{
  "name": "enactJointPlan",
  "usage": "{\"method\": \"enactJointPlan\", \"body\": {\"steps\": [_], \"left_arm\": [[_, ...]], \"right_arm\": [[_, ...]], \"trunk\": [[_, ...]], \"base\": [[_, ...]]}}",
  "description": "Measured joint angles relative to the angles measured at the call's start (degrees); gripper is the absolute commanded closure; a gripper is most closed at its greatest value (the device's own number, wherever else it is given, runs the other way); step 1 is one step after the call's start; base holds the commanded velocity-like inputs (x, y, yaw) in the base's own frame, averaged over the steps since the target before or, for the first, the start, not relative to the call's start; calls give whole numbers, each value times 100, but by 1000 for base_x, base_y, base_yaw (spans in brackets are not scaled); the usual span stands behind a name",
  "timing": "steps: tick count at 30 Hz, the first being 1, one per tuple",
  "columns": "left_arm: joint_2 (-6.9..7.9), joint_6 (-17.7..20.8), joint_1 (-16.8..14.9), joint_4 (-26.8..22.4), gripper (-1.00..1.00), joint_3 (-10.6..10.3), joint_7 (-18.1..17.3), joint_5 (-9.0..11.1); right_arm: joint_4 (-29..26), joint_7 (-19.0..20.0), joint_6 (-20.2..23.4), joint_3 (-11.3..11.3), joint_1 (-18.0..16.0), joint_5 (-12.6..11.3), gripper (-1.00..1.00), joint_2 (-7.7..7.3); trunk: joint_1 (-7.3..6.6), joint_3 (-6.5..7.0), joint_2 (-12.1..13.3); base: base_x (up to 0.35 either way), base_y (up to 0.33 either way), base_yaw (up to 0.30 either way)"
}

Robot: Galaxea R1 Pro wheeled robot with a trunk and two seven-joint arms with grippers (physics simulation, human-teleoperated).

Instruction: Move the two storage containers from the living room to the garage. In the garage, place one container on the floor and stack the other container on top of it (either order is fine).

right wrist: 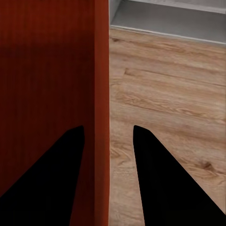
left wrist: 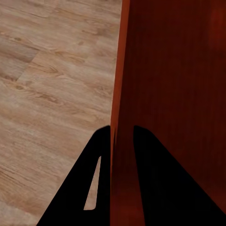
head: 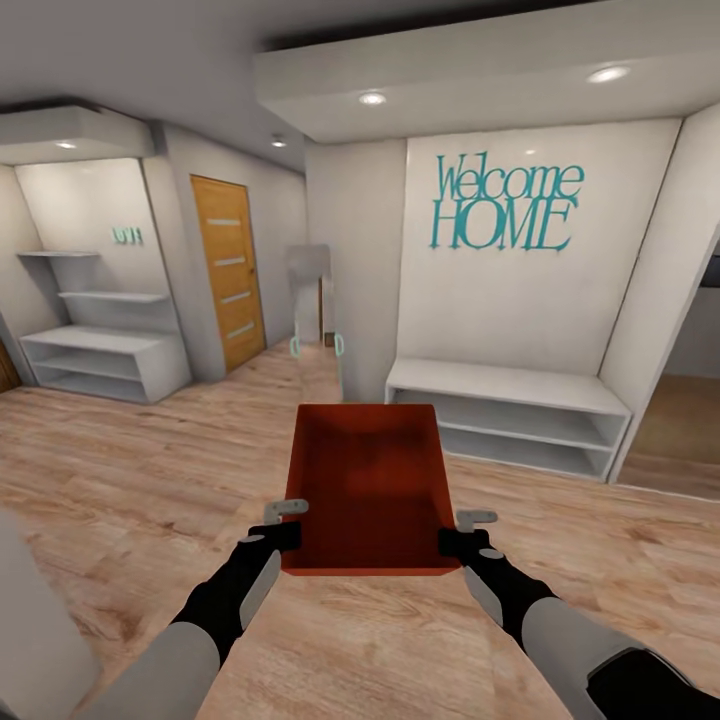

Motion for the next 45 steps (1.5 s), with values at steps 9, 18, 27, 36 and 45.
{"method": "enactJointPlan", "body": {"steps": [9,18,27,36,45], "left_arm": [[3,4,1,3,100,-1,1,13],[10,3,2,1,100,-9,1,22],[8,3,1,2,100,-6,1,21],[9,2,1,2,100,-7,1,22],[4,1,1,3,100,-3,0,11]], "right_arm": [[-4,-2,19,-4,-2,10,100,2],[-6,-5,21,-13,-1,21,100,6],[-5,-7,21,-6,-2,15,100,6],[-5,-7,21,-7,-3,17,100,7],[-2,-3,11,-5,-1,9,100,3]], "trunk": [[0,0,0],[0,0,0],[0,0,0],[0,0,0],[0,0,0]], "base": [[322,0,214],[322,0,266],[322,0,268],[322,0,268],[322,0,172]]}}
